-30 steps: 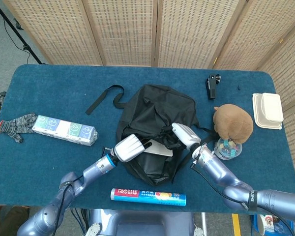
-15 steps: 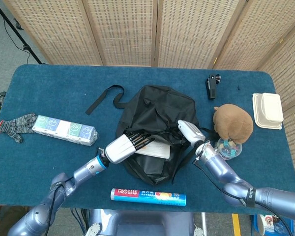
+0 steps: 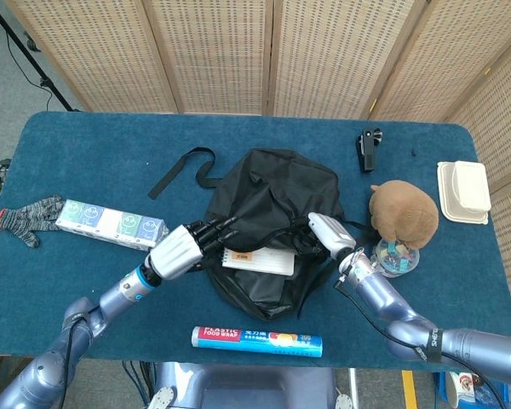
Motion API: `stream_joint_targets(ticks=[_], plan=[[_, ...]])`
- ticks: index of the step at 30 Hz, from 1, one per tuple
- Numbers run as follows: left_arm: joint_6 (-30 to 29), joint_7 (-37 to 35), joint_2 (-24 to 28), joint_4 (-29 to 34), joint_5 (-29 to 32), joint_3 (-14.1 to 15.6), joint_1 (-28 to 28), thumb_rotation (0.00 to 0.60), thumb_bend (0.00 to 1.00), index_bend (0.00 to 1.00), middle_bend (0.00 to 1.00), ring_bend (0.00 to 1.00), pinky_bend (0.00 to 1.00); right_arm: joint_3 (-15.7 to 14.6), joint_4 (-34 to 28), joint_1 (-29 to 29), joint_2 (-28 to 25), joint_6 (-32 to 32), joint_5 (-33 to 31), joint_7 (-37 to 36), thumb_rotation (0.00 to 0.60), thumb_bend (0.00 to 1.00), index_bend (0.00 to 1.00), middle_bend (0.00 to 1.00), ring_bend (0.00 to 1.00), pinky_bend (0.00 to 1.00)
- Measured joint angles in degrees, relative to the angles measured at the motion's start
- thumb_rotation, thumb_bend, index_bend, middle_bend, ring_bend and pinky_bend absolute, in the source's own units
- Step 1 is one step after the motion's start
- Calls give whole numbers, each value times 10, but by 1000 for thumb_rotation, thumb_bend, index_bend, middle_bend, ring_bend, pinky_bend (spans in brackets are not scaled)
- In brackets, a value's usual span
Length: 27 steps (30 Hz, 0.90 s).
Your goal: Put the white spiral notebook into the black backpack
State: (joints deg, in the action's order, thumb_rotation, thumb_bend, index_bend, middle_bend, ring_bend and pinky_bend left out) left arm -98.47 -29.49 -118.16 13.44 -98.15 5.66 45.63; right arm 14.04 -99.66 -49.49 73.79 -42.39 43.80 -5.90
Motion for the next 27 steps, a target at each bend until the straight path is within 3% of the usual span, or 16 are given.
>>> stream_joint_targets(ticks=[5, 7, 9, 11, 12, 14, 22, 27], plan=[[-3, -11, 28, 4, 19, -18, -9, 600, 54, 0, 0, 197, 607, -9, -17, 3, 5, -1, 9, 8, 600, 607, 608, 622, 506, 296], [2, -12, 38, 7, 27, -25, -15, 600, 54, 0, 0, 196, 607, -13, -22, 3, 9, 0, 13, 11, 600, 562, 550, 552, 438, 248], [10, -13, 48, 10, 35, -31, -21, 600, 54, 0, 0, 195, 607, -15, -25, 3, 13, 8, 25, 8, 600, 242, 334, 308, 216, 110], [14, -14, 54, 15, 39, -35, -26, 600, 54, 5, 0, 204, 607, -16, -25, 4, 16, 25, 42, -1, 600, 21, 117, 97, 49, 20], [14, -15, 57, 17, 42, -37, -29, 600, 54, 10, 0, 214, 607, -16, -24, 5, 17, 33, 49, -6, 600, 0, 39, 30, 6, 1], [15, -17, 62, 22, 48, -42, -35, 600, 54, 17, 0, 227, 608, -15, -23, 6, 19, 51, 70, -23, 600, 0, 0, 0, 0, 0], [51, -21, 93, 66, 76, -63, -57, 600, 54, 16, 0, 194, 574, -8, -42, 32, 7, 67, 154, -78, 600, 0, 0, 0, 0, 0], [74, -16, 136, 140, 95, -73, -77, 600, 50, 0, 0, 82, 340, -12, -56, 67, -33, 32, 226, -88, 600, 0, 0, 0, 0, 0]])
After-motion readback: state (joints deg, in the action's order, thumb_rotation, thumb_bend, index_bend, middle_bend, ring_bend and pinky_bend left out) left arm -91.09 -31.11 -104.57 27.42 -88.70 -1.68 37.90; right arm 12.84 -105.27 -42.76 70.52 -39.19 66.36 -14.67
